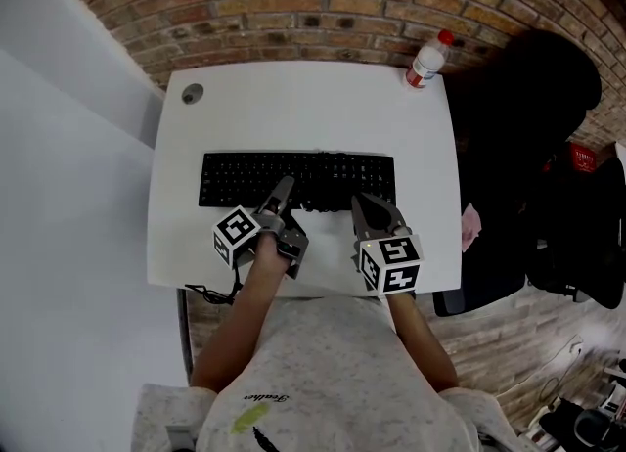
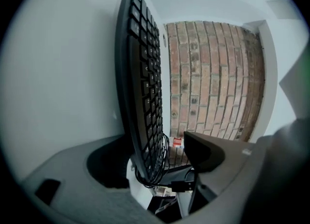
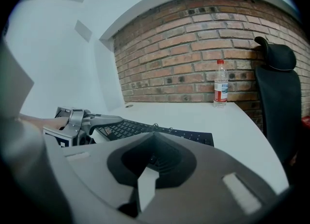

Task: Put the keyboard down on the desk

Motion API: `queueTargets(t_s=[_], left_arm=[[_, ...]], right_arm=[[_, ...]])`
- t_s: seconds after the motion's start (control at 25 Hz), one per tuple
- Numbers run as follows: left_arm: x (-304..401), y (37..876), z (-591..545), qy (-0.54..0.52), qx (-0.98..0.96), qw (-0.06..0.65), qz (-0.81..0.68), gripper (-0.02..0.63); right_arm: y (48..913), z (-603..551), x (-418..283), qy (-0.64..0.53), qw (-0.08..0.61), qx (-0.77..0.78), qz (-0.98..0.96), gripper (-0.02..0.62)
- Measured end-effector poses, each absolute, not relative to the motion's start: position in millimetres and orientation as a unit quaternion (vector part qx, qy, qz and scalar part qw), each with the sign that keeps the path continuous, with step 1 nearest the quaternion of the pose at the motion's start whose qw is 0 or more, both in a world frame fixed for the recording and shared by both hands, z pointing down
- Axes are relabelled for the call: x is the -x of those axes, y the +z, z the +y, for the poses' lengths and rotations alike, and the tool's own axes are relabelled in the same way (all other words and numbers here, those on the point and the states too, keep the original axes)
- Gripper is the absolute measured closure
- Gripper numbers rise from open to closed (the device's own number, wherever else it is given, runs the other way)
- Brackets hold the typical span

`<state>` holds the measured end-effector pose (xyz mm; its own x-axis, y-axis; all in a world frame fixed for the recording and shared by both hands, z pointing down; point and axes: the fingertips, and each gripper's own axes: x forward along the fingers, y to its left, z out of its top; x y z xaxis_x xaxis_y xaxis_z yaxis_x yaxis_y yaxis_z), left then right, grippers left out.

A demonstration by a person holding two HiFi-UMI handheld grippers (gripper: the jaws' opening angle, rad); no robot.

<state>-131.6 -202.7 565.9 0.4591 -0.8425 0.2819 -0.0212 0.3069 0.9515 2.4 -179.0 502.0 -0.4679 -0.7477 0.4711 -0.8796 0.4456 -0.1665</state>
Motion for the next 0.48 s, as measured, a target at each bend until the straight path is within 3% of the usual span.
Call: queueTargets(t_s=[0.48], left_arm=[[127.5, 566.7, -184.7, -0.298, -0.494, 0.690, -0.436, 0.262]], right_arm=[[502.2, -165.6, -11.0, 0.198, 0.157, -0.477, -0.842, 0.584]])
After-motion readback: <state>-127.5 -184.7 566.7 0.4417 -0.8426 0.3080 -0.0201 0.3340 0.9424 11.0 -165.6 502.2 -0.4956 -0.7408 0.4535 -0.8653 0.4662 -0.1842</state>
